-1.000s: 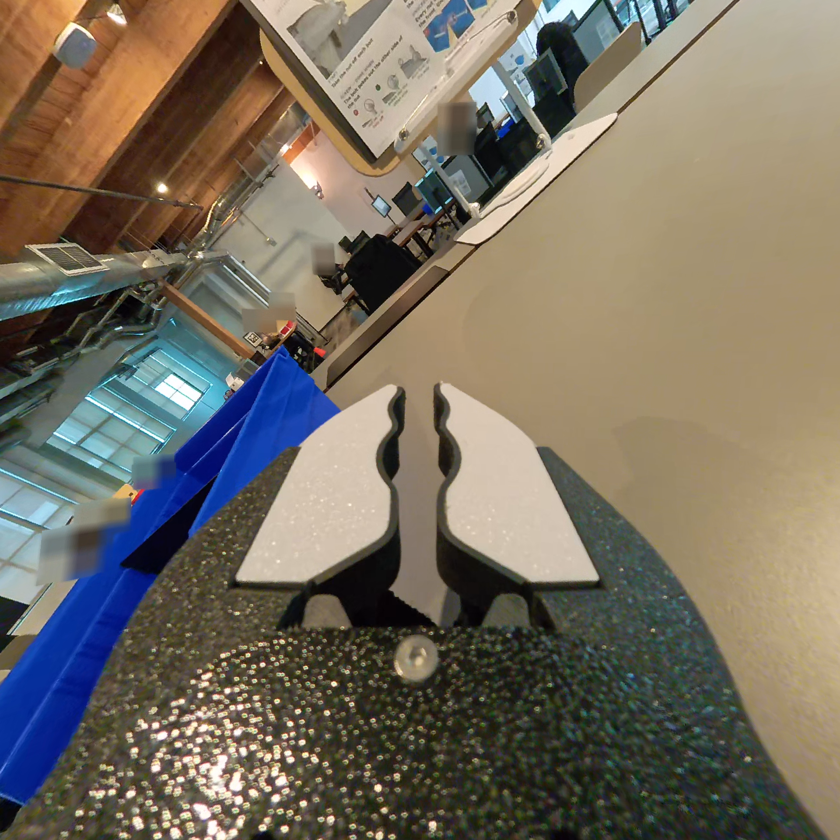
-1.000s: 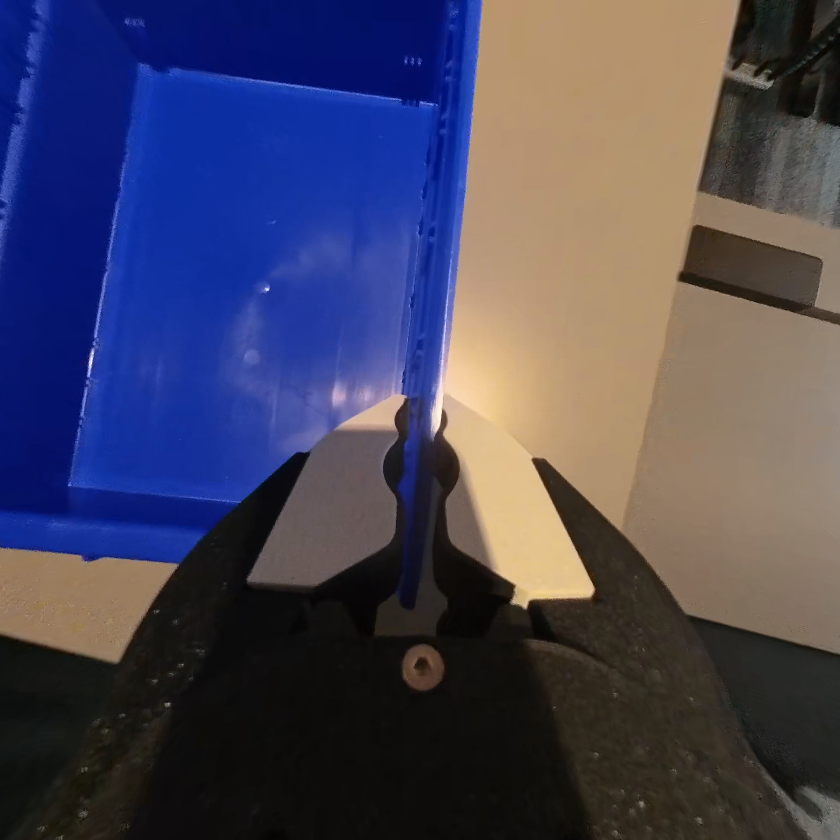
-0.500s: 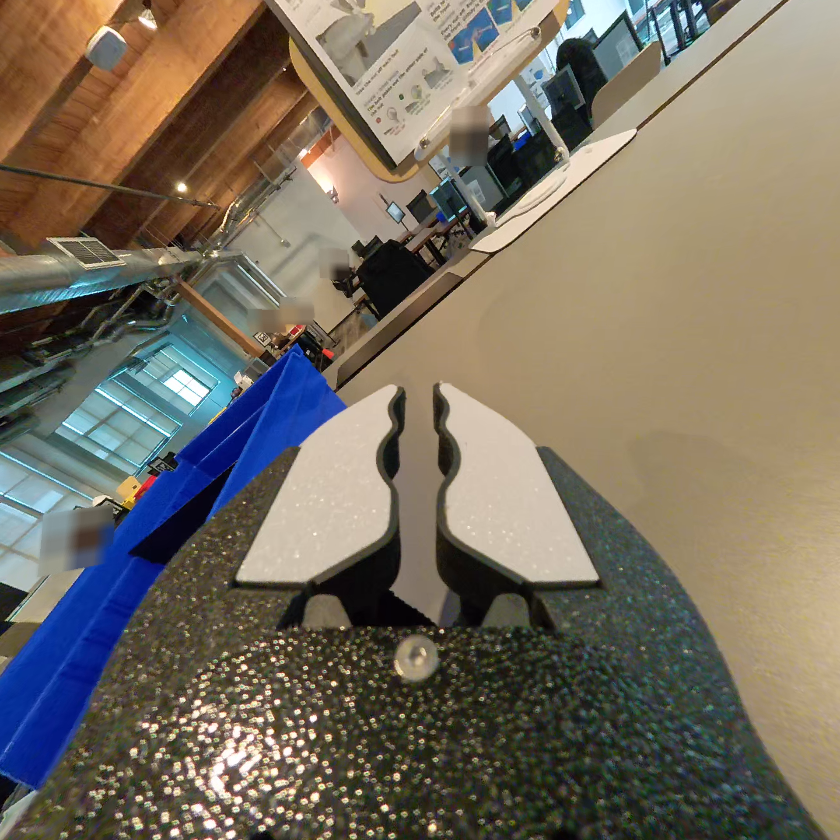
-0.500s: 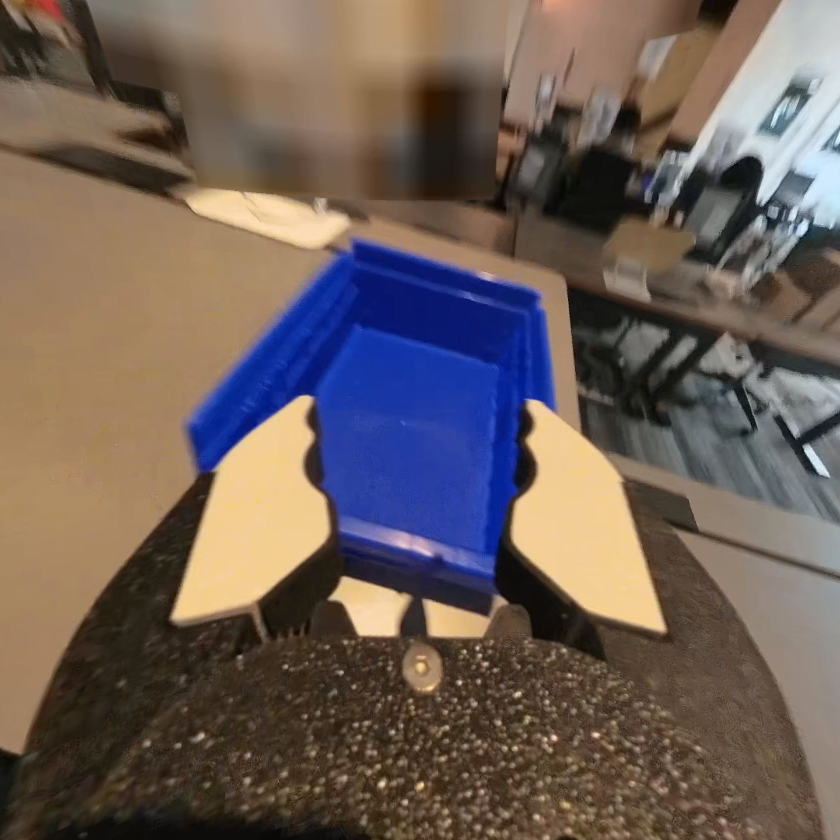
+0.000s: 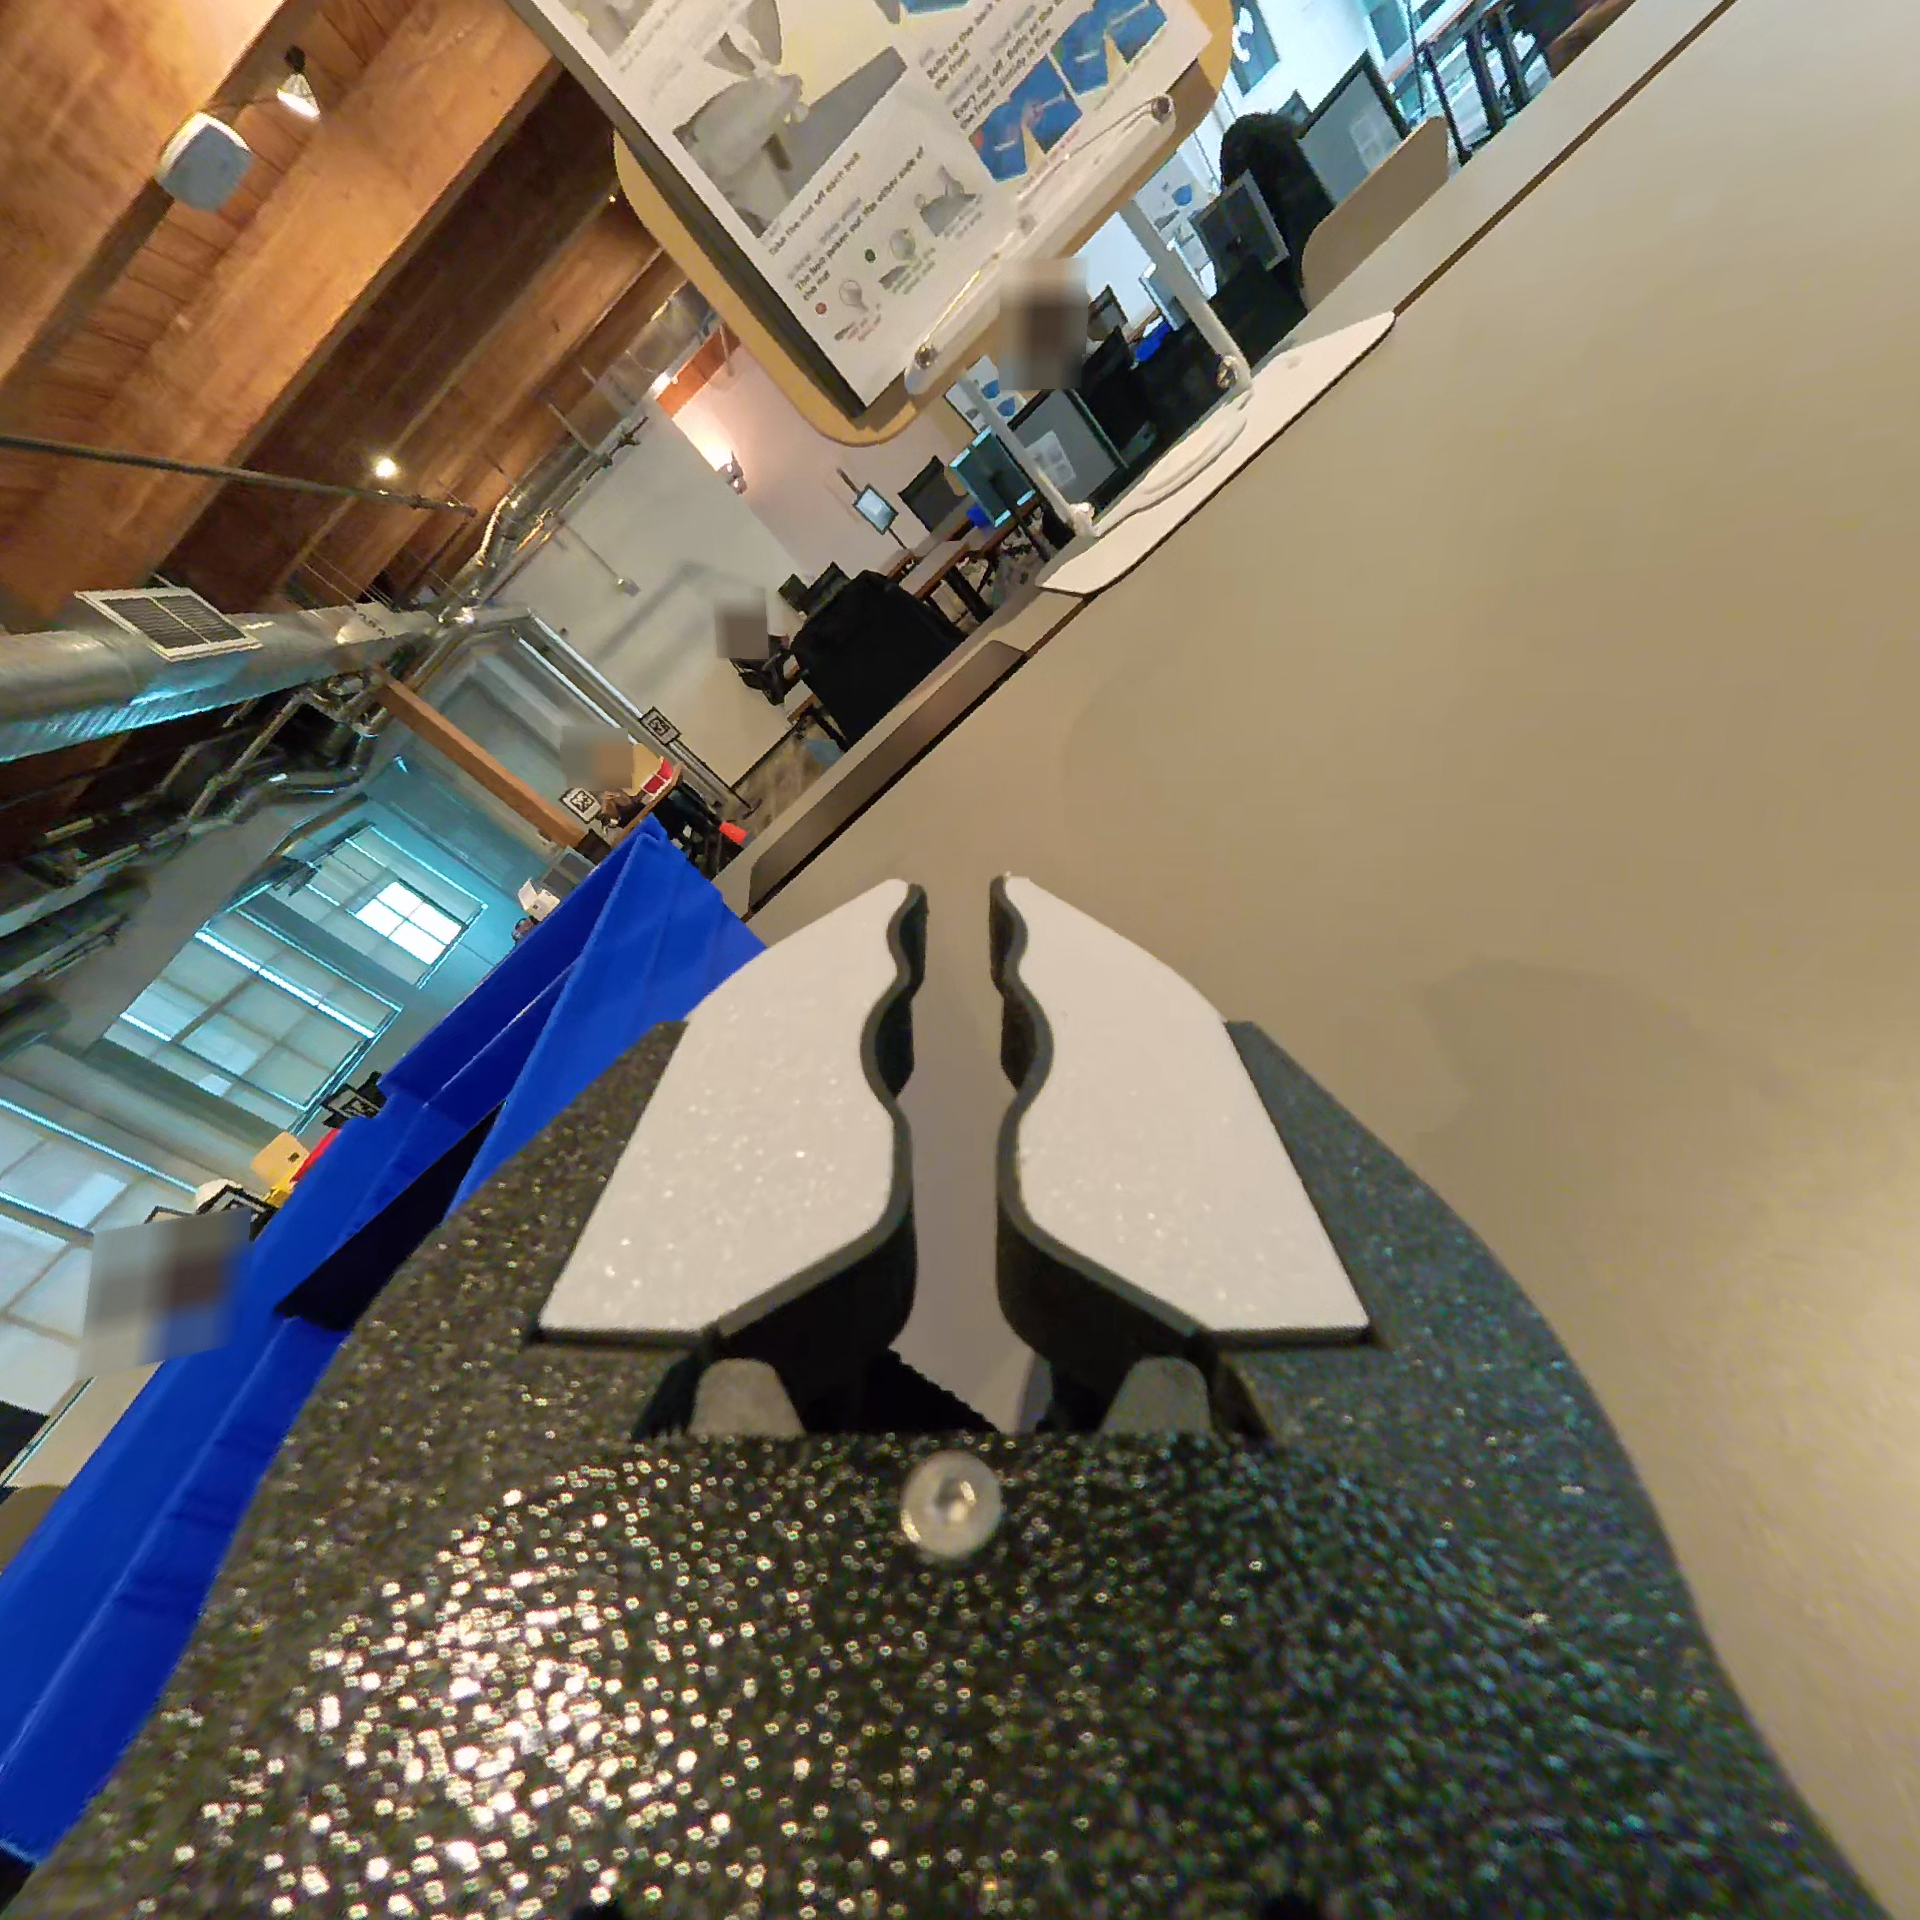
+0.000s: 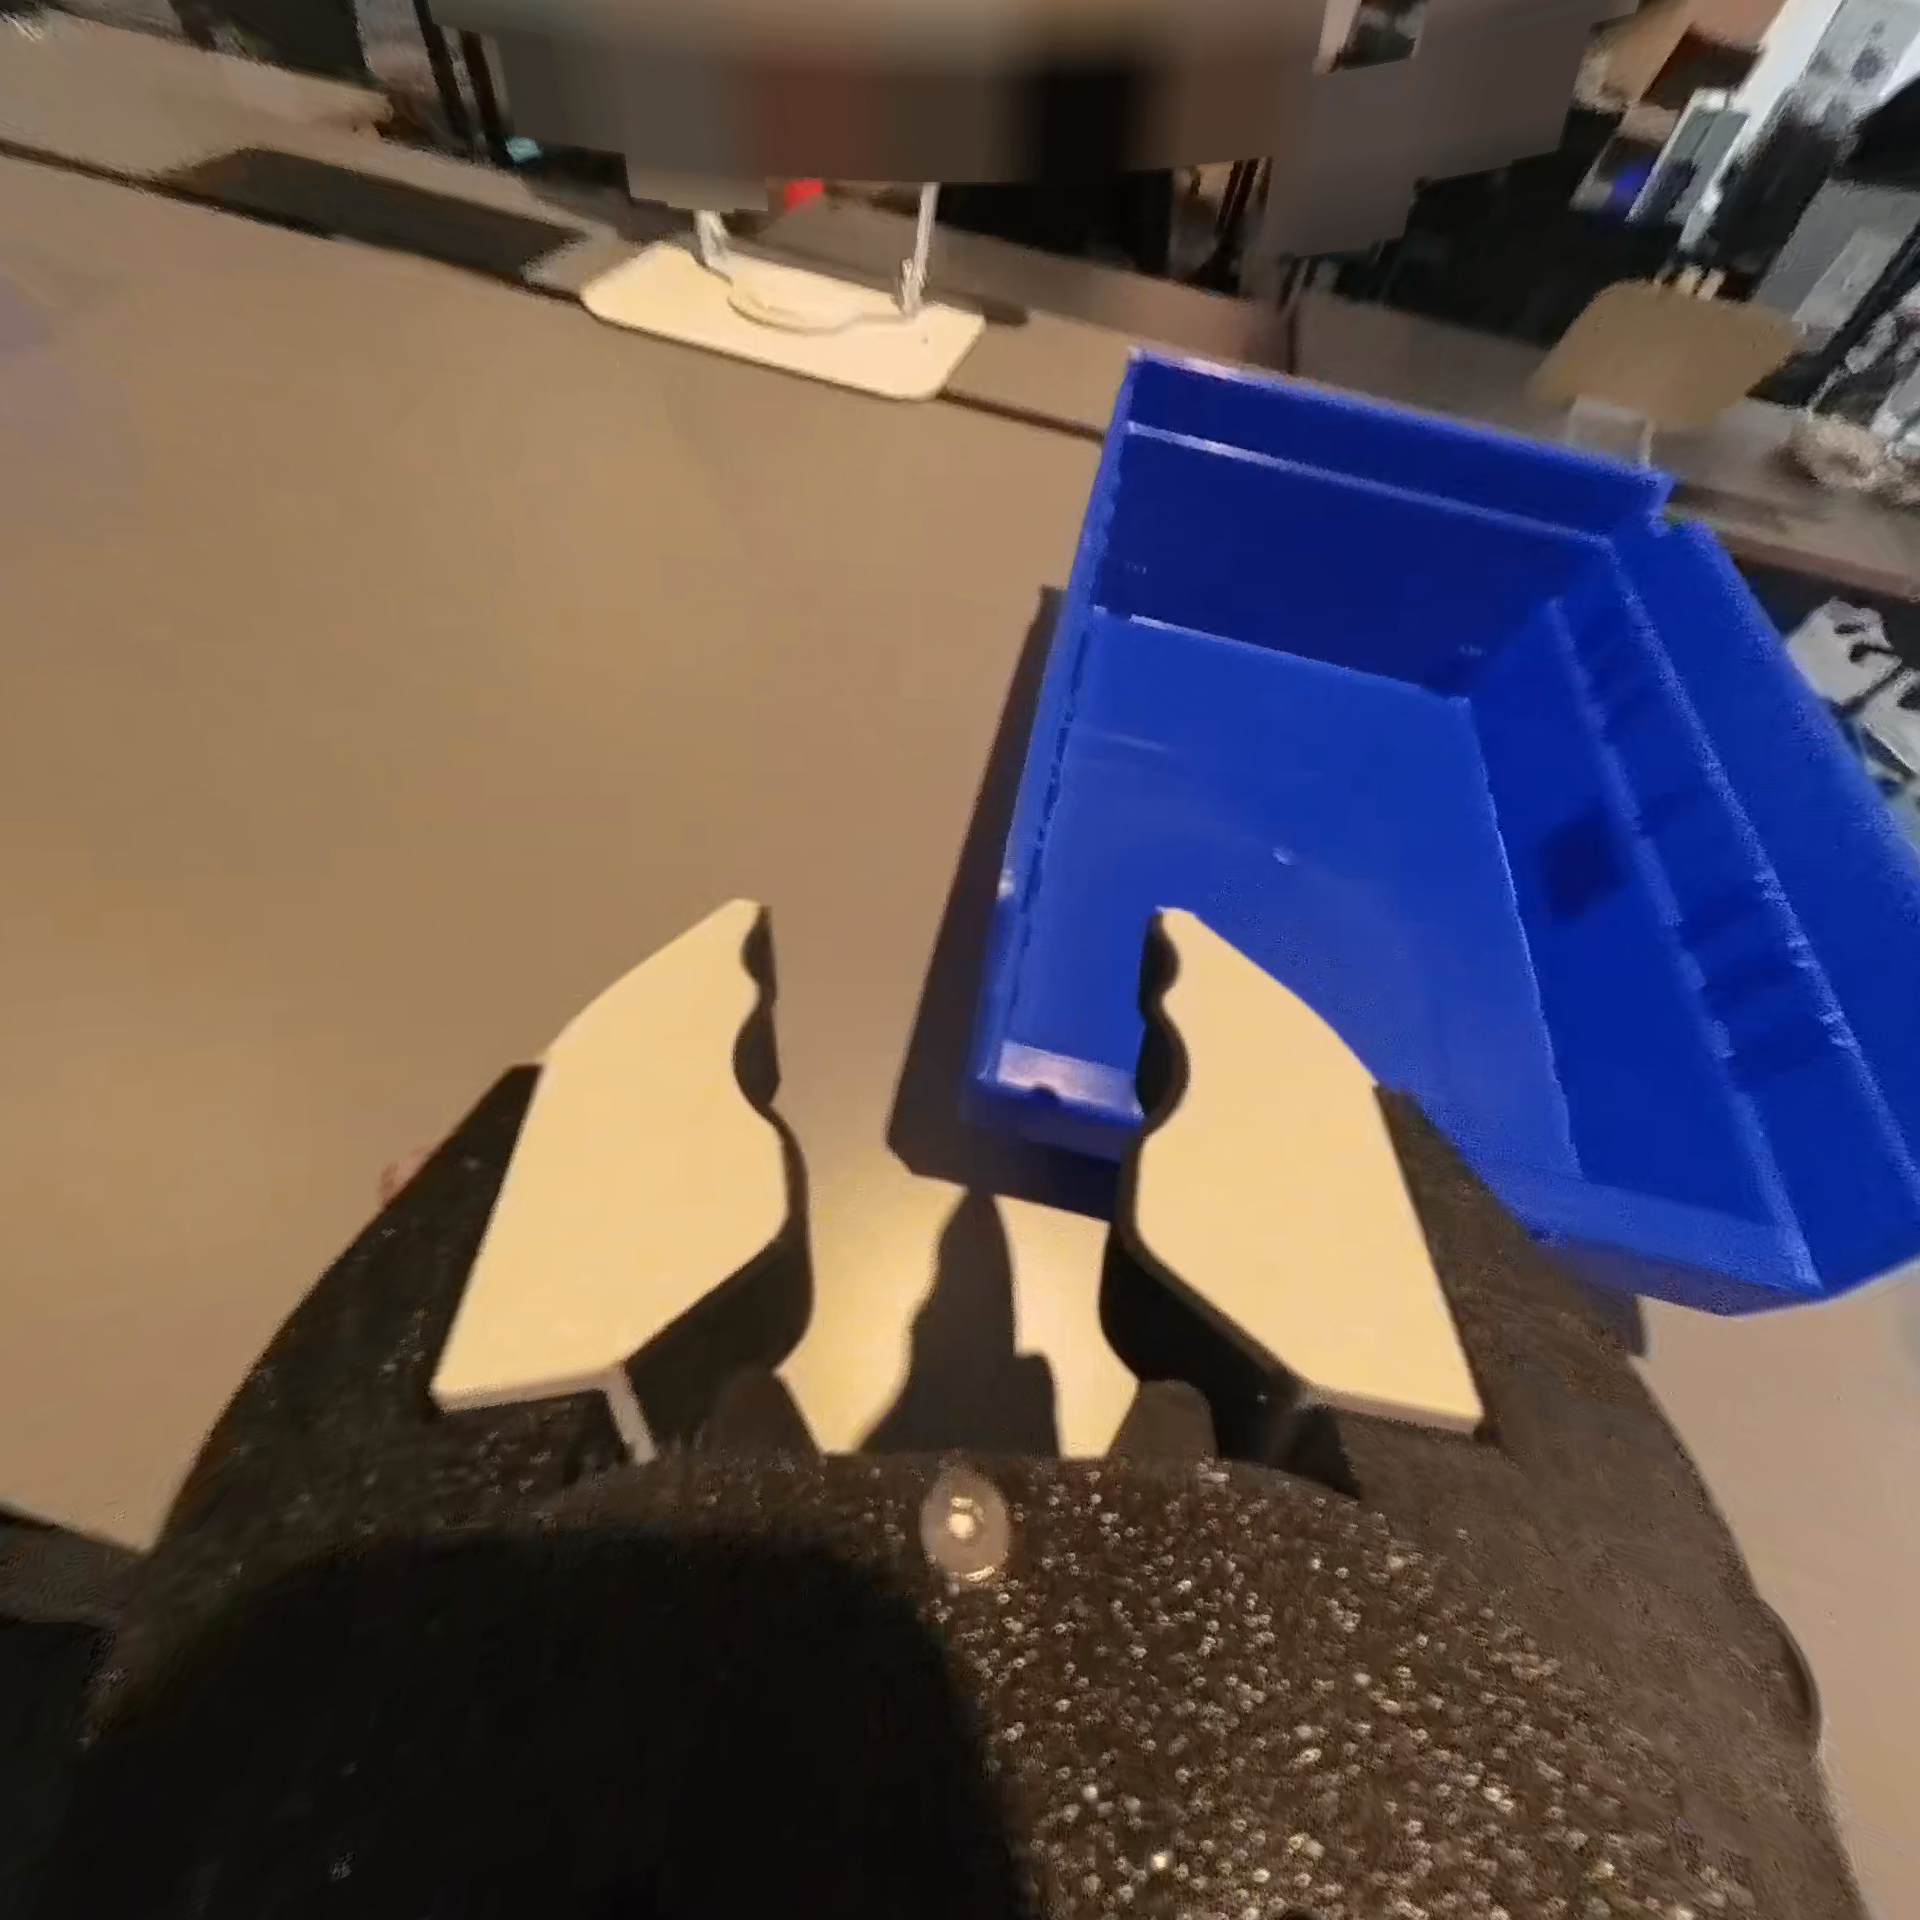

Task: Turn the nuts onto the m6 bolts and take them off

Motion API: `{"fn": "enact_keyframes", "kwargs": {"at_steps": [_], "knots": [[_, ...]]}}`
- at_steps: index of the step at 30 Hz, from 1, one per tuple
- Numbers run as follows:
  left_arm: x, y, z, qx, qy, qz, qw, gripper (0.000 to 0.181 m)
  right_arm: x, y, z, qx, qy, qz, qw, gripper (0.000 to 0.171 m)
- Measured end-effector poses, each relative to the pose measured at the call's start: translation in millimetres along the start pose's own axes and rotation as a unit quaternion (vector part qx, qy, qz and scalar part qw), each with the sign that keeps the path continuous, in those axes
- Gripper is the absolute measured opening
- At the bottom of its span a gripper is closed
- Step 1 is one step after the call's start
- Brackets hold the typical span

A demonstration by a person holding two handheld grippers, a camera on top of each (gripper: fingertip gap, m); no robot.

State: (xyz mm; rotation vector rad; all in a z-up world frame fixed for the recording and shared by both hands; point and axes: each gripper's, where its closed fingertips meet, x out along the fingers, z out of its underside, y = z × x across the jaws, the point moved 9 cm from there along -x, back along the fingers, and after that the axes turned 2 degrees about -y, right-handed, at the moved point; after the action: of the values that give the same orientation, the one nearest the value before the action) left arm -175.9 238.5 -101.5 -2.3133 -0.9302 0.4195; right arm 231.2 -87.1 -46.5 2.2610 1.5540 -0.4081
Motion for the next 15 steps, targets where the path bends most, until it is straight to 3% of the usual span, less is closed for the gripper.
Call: {"fn": "enact_keyframes", "kwargs": {"at_steps": [2, 4, 15], "knots": [[-1, 0, 0, 0.001, -0.001, 0.000, 1.000, 0.011, 13, 1, 1, -0.013, -0.016, 0.027, 0.999, 0.046], [-1, 1, 0, 0.004, -0.002, 0.001, 1.000, 0.011, 25, 4, 1, -0.034, -0.029, 0.038, 0.998, 0.009], [-2, 2, 1, 0.012, -0.010, 0.000, 1.000, 0.011, 91, 41, -23, -0.068, -0.030, 0.004, 0.997, 0.008]]}}
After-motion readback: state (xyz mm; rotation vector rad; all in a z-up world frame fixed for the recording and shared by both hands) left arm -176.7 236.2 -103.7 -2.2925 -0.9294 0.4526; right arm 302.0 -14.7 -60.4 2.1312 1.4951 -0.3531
